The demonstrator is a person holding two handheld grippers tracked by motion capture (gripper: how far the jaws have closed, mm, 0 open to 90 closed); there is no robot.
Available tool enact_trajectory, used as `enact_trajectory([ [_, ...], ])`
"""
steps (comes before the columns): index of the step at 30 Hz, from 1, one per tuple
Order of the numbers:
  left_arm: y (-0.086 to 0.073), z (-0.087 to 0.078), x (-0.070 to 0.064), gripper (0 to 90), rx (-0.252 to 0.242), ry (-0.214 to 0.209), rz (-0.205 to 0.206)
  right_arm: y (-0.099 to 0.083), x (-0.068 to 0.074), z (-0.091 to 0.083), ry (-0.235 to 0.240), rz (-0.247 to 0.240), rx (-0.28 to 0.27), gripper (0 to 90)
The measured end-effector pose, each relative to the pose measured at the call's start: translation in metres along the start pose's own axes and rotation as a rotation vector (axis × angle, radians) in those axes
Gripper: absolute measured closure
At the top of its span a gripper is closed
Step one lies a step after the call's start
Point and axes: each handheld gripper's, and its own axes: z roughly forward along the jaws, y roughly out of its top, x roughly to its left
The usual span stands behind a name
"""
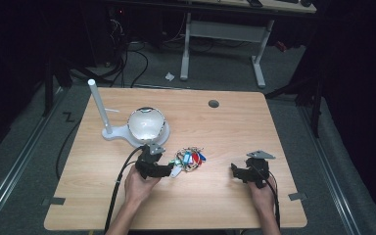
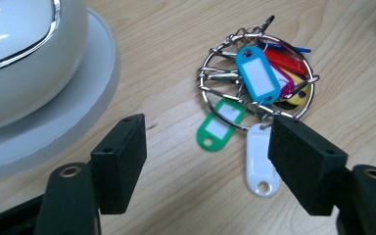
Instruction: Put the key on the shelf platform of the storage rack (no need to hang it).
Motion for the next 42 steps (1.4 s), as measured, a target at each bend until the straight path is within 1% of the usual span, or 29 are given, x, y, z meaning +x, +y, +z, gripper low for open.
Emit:
enact_trajectory([
  [1,0.005,0.004,-0.003,29.8,0.003,-0.009,0.006,0.0,0.0,0.0,0.0,0.0,0.0,15.3],
  [3,0.006,0.006,-0.004,29.3,0.005,-0.01,0.012,0.0,0.0,0.0,0.0,0.0,0.0,15.3],
  [5,0.012,0.009,-0.007,29.2,0.012,-0.015,0.029,0.0,0.0,0.0,0.0,0.0,0.0,15.3],
  [6,0.016,0.012,-0.009,28.8,0.009,-0.021,0.031,0.0,0.0,0.0,0.0,0.0,0.0,15.3],
  [7,0.016,0.012,-0.009,28.5,0.009,-0.021,0.031,0.0,0.0,0.0,0.0,0.0,0.0,15.2],
  [9,0.022,0.015,-0.012,28.3,0.012,-0.026,0.048,0.0,0.0,0.0,0.0,0.0,0.0,15.3],
  [10,0.022,0.015,-0.012,28.1,0.012,-0.026,0.048,0.0,0.0,0.0,0.0,0.0,0.0,15.2],
  [14,0.029,0.022,-0.016,27.8,0.007,-0.051,0.046,0.0,0.0,0.0,0.0,0.0,0.0,15.2],
  [15,0.029,0.022,-0.016,27.7,0.007,-0.051,0.046,0.0,0.0,0.0,0.0,0.0,0.0,15.2],
  [20,0.031,0.031,-0.02,27.6,0.022,-0.056,0.044,0.0,0.0,0.0,0.0,0.0,0.0,15.3],
  [23,0.033,0.039,-0.023,27.6,0.025,-0.067,0.039,0.0,0.0,0.0,0.0,0.0,0.0,15.2],
  [24,0.033,0.039,-0.023,27.6,0.025,-0.067,0.039,0.0,0.0,0.0,0.0,0.0,0.0,15.2],
  [25,0.034,0.044,-0.024,27.6,0.037,-0.067,0.043,0.0,0.0,0.0,0.0,0.0,0.0,15.2],
  [27,0.034,0.047,-0.024,27.6,0.039,-0.068,0.04,0.0,0.0,0.0,0.0,-0.001,0.0,15.2],
  [29,0.035,0.051,-0.025,27.6,0.043,-0.066,0.039,0.0,0.0,0.0,0.0,0.0,0.0,15.3],
  [30,0.035,0.056,-0.026,27.5,0.047,-0.057,0.041,0.0,0.0,0.0,0.0,0.0,0.0,15.2],
  [31,0.034,0.058,-0.027,27.5,0.048,-0.061,0.034,0.0,0.0,0.0,0.0,0.0,0.0,15.2],
  [32,0.034,0.058,-0.027,27.4,0.048,-0.061,0.034,0.0,0.0,0.0,0.0,0.0,0.0,15.2],
  [34,0.034,0.064,-0.028,27.4,0.056,-0.053,0.04,0.0,0.0,0.0,0.0,0.0,0.0,15.3],
  [40,0.033,0.07,-0.028,27.4,0.06,-0.042,0.032,0.0,0.0,0.0,-0.001,0.0,0.0,15.3],
  [42,0.032,0.073,-0.029,29.1,0.078,-0.037,0.044,0.0,0.0,0.0,0.0,0.0,0.0,15.2],
])
